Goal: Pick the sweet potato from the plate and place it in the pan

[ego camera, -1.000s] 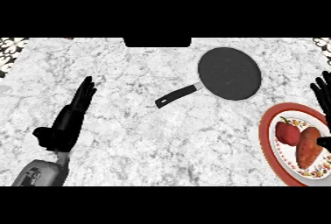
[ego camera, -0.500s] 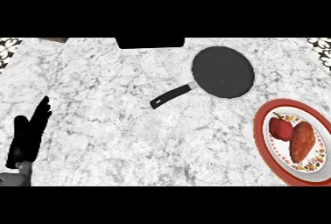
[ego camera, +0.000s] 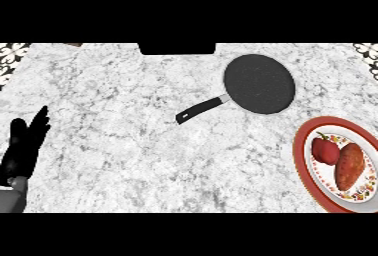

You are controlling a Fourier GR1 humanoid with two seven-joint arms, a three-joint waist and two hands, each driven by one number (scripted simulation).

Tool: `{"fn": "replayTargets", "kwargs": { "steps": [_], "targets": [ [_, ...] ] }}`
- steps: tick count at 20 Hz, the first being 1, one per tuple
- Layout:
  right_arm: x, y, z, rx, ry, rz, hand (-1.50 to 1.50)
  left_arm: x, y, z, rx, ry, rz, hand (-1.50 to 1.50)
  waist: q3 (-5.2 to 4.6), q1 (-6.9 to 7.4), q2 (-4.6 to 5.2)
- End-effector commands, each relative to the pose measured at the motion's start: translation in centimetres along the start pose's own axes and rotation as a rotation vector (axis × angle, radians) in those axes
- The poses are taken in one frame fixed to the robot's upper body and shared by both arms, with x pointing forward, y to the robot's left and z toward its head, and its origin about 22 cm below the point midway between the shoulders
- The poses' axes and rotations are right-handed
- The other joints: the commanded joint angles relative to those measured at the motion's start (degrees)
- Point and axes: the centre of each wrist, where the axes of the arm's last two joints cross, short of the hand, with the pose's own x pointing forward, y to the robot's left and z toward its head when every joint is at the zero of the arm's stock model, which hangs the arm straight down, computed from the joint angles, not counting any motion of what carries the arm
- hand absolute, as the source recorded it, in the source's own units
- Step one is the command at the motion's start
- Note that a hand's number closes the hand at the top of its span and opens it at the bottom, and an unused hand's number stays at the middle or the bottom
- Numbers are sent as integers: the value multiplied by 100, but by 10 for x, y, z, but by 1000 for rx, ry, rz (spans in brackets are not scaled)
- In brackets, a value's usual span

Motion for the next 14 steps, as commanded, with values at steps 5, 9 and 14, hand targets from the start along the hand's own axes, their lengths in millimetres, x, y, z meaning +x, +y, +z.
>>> {"fn": "replayTargets", "kwargs": {
  "steps": [5,9,14],
  "targets": [
    [76,-27,-32,258,189,495,-150,10,-4,3,-11,-20,-9,0,-23,94,9],
    [101,-13,-50,367,309,671,-150,2,-3,1,-30,-12,4,0,-15,189,36],
    [119,21,-60,460,411,827,-150,9,-8,3,-36,-42,-23,0,-2,347,54]
  ]
}}
